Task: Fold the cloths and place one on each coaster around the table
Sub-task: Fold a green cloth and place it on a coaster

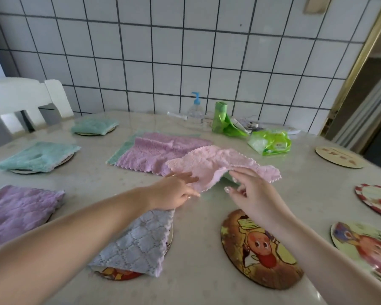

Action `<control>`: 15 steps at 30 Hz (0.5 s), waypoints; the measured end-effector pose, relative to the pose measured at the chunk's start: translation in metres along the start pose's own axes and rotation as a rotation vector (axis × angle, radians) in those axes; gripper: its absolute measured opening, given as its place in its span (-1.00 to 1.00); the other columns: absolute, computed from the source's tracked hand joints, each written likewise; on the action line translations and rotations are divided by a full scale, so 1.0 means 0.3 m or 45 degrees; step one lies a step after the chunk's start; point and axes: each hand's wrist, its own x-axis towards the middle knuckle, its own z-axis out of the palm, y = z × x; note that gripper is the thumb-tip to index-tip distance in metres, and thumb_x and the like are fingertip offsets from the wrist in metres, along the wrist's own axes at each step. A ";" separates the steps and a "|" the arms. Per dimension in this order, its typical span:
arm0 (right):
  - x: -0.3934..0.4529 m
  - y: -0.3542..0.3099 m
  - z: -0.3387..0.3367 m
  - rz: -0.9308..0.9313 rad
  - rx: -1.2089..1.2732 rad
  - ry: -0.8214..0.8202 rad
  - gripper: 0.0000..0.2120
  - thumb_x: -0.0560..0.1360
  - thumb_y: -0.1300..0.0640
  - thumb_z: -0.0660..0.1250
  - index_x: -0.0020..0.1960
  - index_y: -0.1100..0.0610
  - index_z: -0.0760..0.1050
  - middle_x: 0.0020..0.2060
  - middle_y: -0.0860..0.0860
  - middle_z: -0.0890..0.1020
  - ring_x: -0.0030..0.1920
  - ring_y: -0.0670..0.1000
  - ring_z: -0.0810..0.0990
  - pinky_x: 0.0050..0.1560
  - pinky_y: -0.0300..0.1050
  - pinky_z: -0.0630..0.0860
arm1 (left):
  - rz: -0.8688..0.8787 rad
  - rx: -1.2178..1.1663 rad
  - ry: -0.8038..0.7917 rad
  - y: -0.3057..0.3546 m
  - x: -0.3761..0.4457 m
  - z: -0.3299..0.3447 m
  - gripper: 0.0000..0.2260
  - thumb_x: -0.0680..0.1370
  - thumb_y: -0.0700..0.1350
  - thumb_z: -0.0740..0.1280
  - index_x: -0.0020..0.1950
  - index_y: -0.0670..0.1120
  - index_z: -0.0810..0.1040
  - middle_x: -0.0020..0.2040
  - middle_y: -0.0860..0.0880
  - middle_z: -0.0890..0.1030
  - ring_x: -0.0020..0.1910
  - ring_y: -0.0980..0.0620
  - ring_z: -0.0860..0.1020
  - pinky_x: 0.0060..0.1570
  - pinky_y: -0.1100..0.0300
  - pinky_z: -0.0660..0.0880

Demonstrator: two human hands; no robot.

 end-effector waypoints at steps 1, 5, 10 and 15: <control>0.000 -0.004 -0.016 -0.012 0.034 0.022 -0.55 0.52 0.03 0.27 0.39 0.05 0.34 0.37 -0.18 0.31 -0.12 -0.25 0.54 0.10 -0.27 0.43 | -0.022 0.017 -0.020 0.015 0.000 -0.010 -0.61 0.58 -0.23 0.11 0.34 0.11 0.44 0.47 -0.05 0.28 0.49 0.00 0.11 0.44 -0.07 0.06; -0.003 -0.006 -0.074 -0.068 0.153 0.094 -0.54 0.51 0.08 0.29 0.40 0.05 0.33 0.35 -0.23 0.30 -0.06 -0.40 0.53 0.15 -0.38 0.43 | -0.096 0.090 0.059 0.039 0.006 -0.023 -0.61 0.61 -0.17 0.08 0.43 0.04 0.31 0.43 -0.05 0.34 0.46 0.01 0.16 0.42 0.06 0.05; -0.015 0.018 -0.155 -0.063 0.289 0.189 -0.58 0.52 0.19 0.30 0.37 0.11 0.37 0.25 -0.21 0.40 0.05 -0.38 0.48 0.02 -0.61 0.32 | -0.235 -0.022 0.430 -0.018 0.021 -0.076 -0.60 0.55 -0.12 0.19 0.38 0.09 0.37 0.35 0.08 0.44 0.28 0.00 0.45 0.25 0.10 0.38; -0.001 0.037 -0.267 -0.063 0.238 0.315 -0.59 0.50 0.19 0.32 0.34 0.05 0.41 0.25 -0.18 0.46 0.26 -0.17 0.45 0.35 -0.15 0.36 | -0.267 -0.027 0.707 -0.013 0.006 -0.226 -0.52 0.53 -0.20 0.24 0.44 0.05 0.29 0.41 0.12 0.30 0.12 0.03 0.54 0.17 0.13 0.47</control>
